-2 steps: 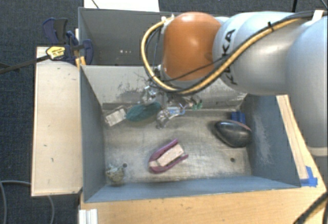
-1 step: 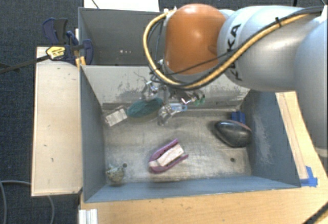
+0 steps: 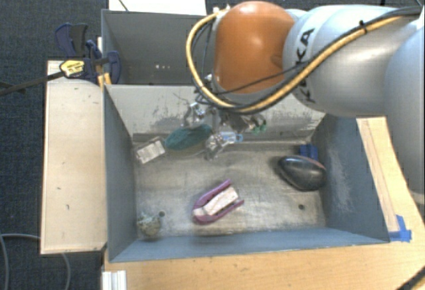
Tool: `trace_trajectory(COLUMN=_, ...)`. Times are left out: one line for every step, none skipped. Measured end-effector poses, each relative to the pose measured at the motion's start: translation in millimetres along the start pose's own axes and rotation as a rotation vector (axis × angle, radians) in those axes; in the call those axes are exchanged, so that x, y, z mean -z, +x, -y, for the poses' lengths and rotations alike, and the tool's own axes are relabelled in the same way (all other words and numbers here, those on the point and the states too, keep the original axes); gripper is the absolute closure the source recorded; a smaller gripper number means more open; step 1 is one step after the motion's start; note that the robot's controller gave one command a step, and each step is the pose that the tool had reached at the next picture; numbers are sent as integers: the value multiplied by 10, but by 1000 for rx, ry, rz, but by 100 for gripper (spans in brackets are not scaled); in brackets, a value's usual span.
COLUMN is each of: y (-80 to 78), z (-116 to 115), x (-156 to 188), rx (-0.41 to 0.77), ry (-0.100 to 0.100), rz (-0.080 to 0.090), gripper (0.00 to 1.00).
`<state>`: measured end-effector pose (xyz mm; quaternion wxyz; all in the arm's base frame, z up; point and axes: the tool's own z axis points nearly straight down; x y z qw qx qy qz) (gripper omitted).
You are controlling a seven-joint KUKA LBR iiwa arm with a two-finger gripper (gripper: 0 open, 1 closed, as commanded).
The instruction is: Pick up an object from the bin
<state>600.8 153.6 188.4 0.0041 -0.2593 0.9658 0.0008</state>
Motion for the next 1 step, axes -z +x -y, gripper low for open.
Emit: trace_trajectory(y=-13, z=4, x=15, rx=-3, ry=0, rz=2, gripper=100)
